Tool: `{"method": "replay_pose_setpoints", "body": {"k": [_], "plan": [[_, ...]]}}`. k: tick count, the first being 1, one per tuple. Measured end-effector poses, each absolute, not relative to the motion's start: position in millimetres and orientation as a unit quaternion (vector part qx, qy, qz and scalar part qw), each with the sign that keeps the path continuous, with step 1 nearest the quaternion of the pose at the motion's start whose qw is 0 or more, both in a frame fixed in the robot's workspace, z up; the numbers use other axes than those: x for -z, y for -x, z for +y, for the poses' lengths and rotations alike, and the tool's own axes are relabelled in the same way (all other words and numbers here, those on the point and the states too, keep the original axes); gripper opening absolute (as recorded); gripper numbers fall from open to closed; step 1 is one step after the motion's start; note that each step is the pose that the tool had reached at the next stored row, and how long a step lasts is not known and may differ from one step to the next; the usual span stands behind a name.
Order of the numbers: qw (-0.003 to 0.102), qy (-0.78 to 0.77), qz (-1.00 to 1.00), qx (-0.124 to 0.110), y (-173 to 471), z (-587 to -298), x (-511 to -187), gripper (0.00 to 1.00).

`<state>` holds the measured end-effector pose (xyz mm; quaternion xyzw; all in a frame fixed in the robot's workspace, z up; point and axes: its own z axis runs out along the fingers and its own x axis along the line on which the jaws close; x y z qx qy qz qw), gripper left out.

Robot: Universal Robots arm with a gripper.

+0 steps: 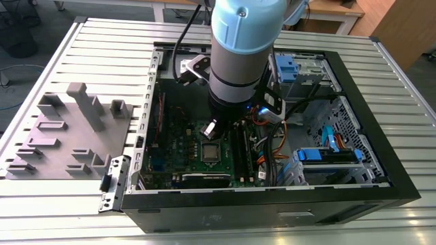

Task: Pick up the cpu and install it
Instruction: 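Close the cpu cover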

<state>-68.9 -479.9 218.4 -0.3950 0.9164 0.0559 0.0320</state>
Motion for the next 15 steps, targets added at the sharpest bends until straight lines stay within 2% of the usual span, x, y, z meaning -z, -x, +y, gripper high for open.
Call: {"method": "replay_pose_setpoints", "body": {"k": [15], "plan": [[0.032, 0.395, 0.916, -0.056, 69.9, -480.7, -226.4, 0.11]]}}
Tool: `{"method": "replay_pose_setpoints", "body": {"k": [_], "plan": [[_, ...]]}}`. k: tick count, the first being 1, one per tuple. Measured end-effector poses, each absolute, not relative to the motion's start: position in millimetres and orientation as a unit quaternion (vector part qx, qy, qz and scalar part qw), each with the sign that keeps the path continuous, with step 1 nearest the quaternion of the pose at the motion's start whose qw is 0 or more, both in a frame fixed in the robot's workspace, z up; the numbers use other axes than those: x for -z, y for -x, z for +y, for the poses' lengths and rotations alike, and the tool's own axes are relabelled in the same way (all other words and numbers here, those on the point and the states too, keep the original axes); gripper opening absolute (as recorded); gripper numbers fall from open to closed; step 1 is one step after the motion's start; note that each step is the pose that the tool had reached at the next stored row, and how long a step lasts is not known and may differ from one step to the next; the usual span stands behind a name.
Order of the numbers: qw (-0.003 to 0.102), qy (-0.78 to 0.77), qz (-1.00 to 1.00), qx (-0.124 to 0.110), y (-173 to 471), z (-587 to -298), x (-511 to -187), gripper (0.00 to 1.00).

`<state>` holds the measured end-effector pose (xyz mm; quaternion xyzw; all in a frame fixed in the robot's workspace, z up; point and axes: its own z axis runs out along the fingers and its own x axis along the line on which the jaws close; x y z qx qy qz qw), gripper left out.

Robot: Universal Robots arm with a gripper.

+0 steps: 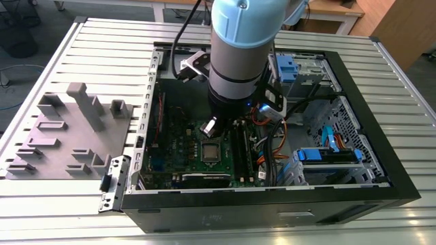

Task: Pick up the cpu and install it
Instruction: 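Close the cpu cover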

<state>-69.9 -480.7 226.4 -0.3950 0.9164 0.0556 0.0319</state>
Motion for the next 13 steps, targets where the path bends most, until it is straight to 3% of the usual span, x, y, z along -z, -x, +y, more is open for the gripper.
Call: {"method": "replay_pose_setpoints", "body": {"k": [13], "plan": [[0.02, 0.395, 0.918, -0.028, 79.6, -486.7, -226.2, 0.11]]}}
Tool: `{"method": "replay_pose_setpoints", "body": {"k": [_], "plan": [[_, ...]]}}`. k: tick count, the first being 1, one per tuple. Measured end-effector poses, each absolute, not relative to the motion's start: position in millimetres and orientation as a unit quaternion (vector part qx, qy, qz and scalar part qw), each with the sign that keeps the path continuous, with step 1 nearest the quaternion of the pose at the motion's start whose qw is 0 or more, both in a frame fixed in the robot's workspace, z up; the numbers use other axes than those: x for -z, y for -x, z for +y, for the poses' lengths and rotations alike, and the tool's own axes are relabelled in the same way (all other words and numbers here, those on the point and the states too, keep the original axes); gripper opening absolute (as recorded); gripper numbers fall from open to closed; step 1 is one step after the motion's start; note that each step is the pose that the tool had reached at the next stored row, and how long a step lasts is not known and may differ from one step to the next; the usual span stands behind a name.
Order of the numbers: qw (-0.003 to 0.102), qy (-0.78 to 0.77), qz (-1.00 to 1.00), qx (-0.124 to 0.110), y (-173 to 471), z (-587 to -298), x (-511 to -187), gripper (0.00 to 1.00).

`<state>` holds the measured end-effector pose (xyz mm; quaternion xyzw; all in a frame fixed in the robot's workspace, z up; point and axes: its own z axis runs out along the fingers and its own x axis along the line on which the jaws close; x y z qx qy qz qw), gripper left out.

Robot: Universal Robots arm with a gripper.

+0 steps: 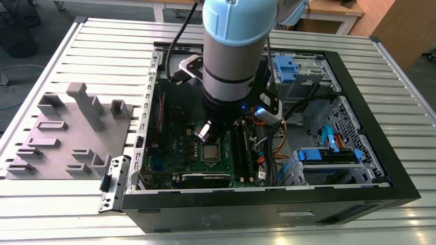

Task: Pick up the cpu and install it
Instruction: 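Close the cpu cover, then install the first cpu locking lever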

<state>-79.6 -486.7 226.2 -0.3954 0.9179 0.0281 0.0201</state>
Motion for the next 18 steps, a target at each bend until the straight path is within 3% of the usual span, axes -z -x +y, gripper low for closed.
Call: {"method": "replay_pose_setpoints", "body": {"k": [18], "plan": [[0.019, 0.395, 0.918, -0.025, 83.1, -488.2, -229.8, 0.11]]}}
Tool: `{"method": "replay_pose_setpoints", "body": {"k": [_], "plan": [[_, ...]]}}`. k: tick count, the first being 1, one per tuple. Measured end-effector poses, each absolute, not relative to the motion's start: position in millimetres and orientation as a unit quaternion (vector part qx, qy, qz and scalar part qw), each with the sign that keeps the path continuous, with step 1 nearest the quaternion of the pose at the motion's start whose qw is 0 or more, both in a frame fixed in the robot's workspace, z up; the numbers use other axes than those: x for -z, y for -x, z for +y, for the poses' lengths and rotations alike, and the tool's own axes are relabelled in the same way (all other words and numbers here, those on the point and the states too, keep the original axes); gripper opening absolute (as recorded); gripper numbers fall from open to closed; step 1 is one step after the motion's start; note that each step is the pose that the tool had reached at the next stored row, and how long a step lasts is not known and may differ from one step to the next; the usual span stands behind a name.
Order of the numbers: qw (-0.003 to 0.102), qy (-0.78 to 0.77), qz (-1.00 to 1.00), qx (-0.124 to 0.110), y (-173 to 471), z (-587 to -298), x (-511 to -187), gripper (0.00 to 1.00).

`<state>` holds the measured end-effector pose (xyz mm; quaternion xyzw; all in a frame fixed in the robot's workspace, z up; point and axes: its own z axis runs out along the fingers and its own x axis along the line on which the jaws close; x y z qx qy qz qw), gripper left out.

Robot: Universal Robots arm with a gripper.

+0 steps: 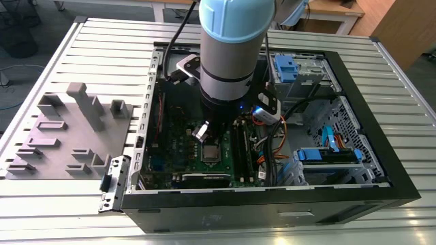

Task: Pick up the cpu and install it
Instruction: 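Install the first cpu locking lever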

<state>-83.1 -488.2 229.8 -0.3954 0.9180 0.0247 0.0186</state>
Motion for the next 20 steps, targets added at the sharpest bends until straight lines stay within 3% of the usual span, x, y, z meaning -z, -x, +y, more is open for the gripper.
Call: {"method": "replay_pose_setpoints", "body": {"k": [20], "plan": [[0.019, 0.395, 0.918, -0.025, 83, -488, -244, 0.11]]}}
